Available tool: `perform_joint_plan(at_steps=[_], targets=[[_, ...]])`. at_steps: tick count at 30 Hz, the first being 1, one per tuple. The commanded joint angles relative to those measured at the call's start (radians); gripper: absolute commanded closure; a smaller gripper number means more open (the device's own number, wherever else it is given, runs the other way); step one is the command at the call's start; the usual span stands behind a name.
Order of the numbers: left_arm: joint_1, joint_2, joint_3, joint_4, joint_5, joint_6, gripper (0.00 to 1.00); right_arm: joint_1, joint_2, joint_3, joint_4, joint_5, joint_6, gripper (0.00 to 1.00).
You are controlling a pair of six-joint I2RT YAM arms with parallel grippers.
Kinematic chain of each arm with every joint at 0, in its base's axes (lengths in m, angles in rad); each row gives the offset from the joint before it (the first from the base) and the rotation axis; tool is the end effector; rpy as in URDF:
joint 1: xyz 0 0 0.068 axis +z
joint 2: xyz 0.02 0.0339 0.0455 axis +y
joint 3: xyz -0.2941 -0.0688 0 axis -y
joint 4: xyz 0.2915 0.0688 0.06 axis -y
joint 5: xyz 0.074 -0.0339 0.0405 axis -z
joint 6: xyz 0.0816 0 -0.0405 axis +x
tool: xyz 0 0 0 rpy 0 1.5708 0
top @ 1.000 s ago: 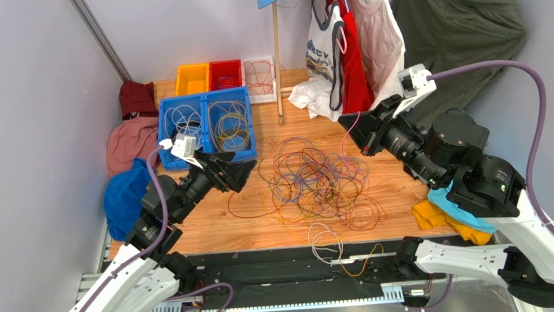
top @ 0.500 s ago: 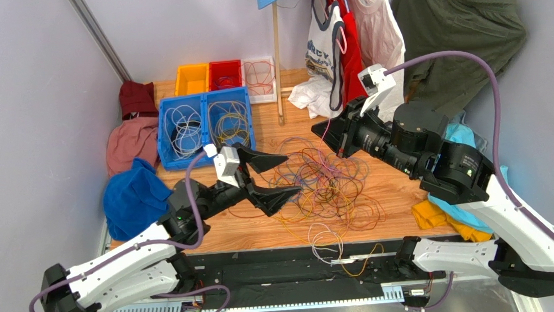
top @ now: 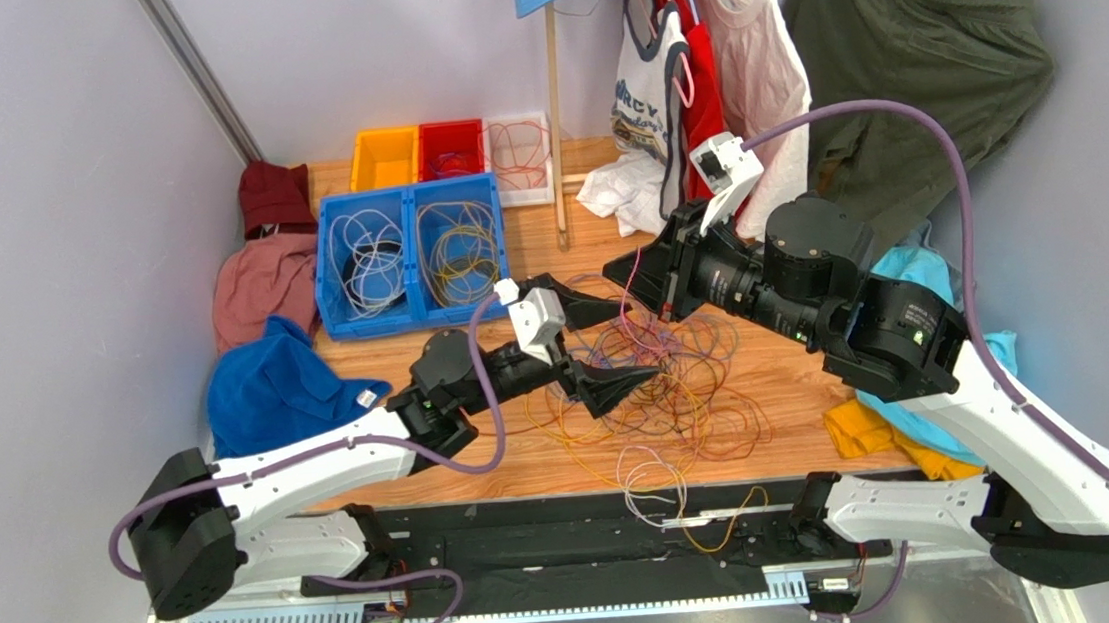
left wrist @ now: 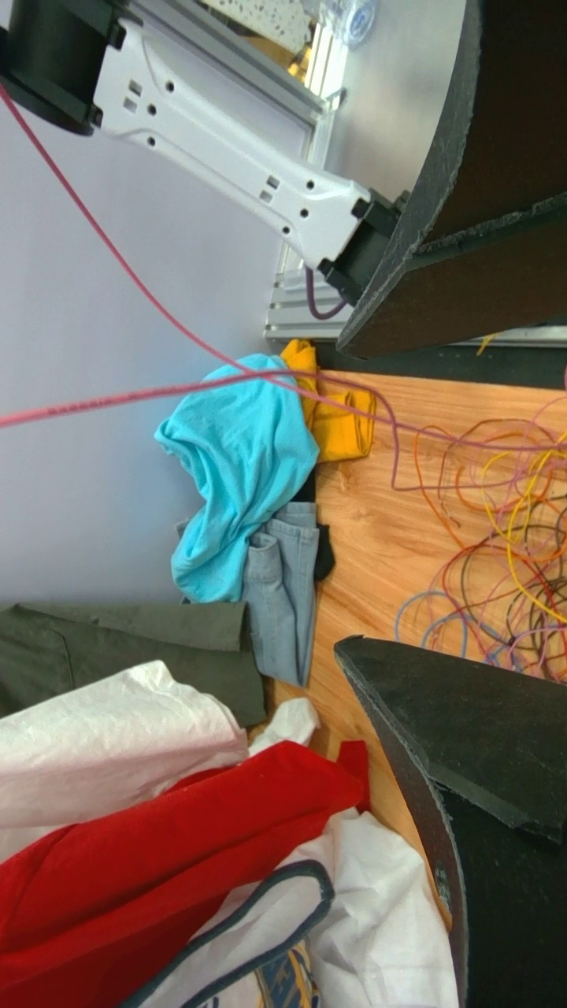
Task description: Untangle the cables
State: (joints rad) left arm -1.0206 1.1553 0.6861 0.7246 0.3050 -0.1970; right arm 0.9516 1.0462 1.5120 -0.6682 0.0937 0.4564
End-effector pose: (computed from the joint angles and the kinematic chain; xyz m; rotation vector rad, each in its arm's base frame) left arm 0.1544 -0.2987 0.3426 0.8199 1.1776 -1.2194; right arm 0.1561 0.2059 0.5214 -0.3886 1.8287 0.9195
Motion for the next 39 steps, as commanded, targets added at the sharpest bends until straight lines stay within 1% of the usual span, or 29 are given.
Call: perform_joint_plan(at_steps=[1,5,6,8,9,11,12,15,19,20,21,22,23,24,25,26,27,28,29,30,33,34,35,37,39], targets=[[-0.003,0.061,0.058,0.131,0.022,0.022,0.06,0.003,0.0,0.008,0.051,-0.028,0.004,1.0],[-0.001,0.099,0.079,0.144,0.043,0.019,0.15,0.003,-0.002,0.007,0.051,-0.026,-0.007,1.0],[-0.003,0.103,0.079,0.145,0.048,0.018,0.2,0.003,-0.003,0.005,0.051,-0.025,-0.008,1.0],[-0.003,0.109,0.081,0.15,0.06,0.016,0.26,0.003,-0.006,0.002,0.05,-0.023,-0.012,1.0],[-0.003,0.11,0.082,0.151,0.066,0.016,0.36,0.003,-0.006,0.001,0.051,-0.022,-0.013,1.0],[-0.003,0.116,0.09,0.15,0.091,0.018,0.52,0.003,-0.009,-0.009,0.056,-0.022,-0.012,1.0],[-0.003,0.118,0.093,0.147,0.1,0.016,0.7,0.003,-0.011,-0.013,0.059,-0.022,-0.012,1.0],[-0.003,0.116,0.096,0.137,0.121,0.002,1.0,0.003,-0.018,-0.03,0.068,-0.022,-0.004,1.0],[-0.003,0.086,0.09,0.13,0.12,-0.03,1.0,0.004,-0.034,-0.049,0.071,-0.015,-0.001,1.0],[-0.003,0.072,0.093,0.08,0.111,-0.03,1.0,0.001,-0.049,-0.059,0.073,0.006,-0.001,0.98],[-0.003,0.057,0.098,0.041,0.1,-0.028,1.0,0.003,-0.06,-0.07,0.071,0.023,-0.002,0.91],[-0.001,0.023,0.105,-0.006,0.067,-0.018,1.0,0.004,-0.07,-0.076,0.068,0.041,-0.007,0.78],[-0.001,0.005,0.133,-0.137,0.04,-0.013,1.0,0.003,-0.083,-0.084,0.064,0.091,-0.012,0.64],[0.001,-0.012,0.156,-0.212,0.017,-0.007,1.0,0.003,-0.107,-0.099,0.058,0.124,-0.015,0.44],[0.011,-0.038,0.179,-0.287,-0.024,-0.002,1.0,0.003,-0.121,-0.104,0.041,0.158,-0.015,0.36],[0.019,-0.051,0.228,-0.426,-0.039,-0.004,1.0,0.003,-0.132,-0.11,0.03,0.193,-0.015,0.31],[0.03,-0.058,0.249,-0.483,-0.049,-0.007,1.0,0.003,-0.146,-0.118,0.019,0.26,-0.018,0.21],[0.054,-0.08,0.266,-0.532,-0.075,-0.024,1.0,0.003,-0.164,-0.121,-0.005,0.293,-0.019,0.16],[0.068,-0.092,0.297,-0.616,-0.093,-0.038,1.0,0.003,-0.173,-0.122,-0.022,0.354,-0.021,0.0],[0.083,-0.104,0.312,-0.657,-0.127,-0.06,1.0,0.003,-0.179,-0.125,-0.037,0.379,-0.021,0.0],[0.161,-0.14,0.377,-0.792,-0.168,-0.111,1.0,0.003,-0.218,-0.154,-0.076,0.455,-0.01,0.0],[0.209,-0.147,0.397,-0.821,-0.179,-0.12,1.0,0.001,-0.248,-0.183,-0.079,0.469,-0.007,0.0],[0.232,-0.144,0.441,-0.87,-0.182,-0.131,1.0,0.003,-0.262,-0.202,-0.077,0.486,-0.001,0.0],[0.292,-0.123,0.495,-0.916,-0.188,-0.15,1.0,0.001,-0.291,-0.249,-0.076,0.494,0.016,0.0],[0.326,-0.08,0.597,-0.987,-0.211,-0.16,1.0,0.001,-0.322,-0.272,-0.076,0.498,0.024,0.0]])
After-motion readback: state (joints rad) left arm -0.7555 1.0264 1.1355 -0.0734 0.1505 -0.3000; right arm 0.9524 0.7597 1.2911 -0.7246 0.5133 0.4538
